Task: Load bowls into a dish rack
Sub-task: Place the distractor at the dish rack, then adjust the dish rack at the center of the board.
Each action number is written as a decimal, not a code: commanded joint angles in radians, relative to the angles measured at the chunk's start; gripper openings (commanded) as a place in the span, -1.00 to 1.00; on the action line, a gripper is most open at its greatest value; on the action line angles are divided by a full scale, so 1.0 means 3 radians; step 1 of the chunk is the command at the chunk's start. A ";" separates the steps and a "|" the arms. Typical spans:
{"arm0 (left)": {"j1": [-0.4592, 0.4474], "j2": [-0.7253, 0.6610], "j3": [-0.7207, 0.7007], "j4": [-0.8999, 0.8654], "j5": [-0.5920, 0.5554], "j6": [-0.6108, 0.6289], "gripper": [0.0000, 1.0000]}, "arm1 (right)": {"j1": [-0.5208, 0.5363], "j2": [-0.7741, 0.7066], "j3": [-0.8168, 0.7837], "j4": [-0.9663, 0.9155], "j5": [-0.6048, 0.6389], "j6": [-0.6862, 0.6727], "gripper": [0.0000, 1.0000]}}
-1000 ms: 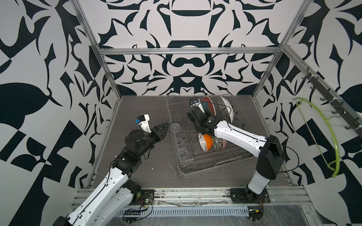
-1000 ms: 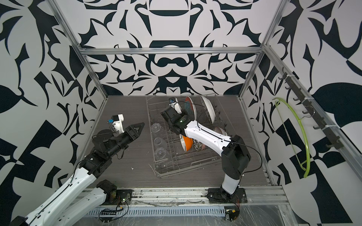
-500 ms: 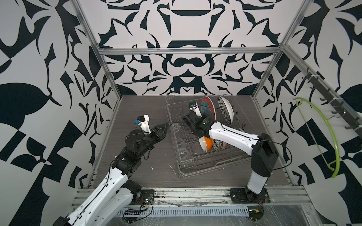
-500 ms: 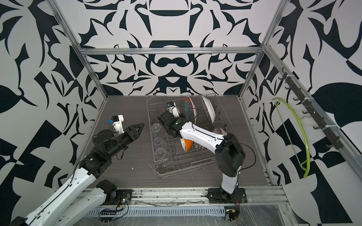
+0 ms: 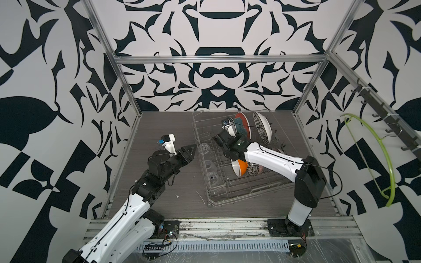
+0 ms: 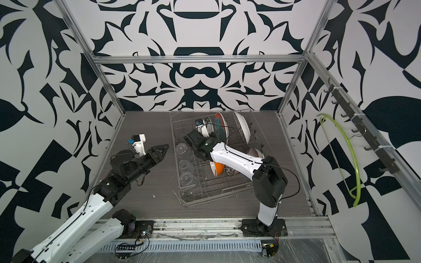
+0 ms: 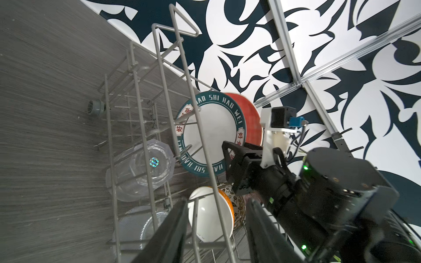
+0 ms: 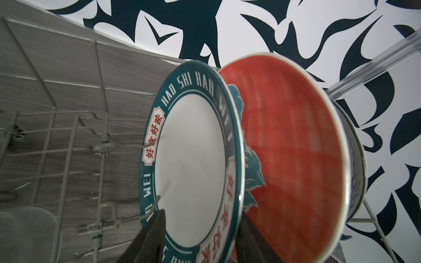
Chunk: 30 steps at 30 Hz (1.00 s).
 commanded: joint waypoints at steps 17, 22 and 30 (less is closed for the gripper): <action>0.0000 0.0387 0.0240 0.0043 0.0186 0.0056 -0.07 | 0.0218 -0.1481 -0.0694 -0.0276 0.0372 0.0254 -0.02; -0.0085 0.0541 0.0318 0.0076 0.0182 0.0071 -0.08 | 0.0016 -0.1749 -0.0802 -0.0486 0.0392 0.0312 -0.07; -0.0233 0.0764 0.0555 -0.0095 0.0094 0.0157 -0.21 | -0.0584 -0.2104 -0.1037 -0.0727 0.0149 0.0304 -0.13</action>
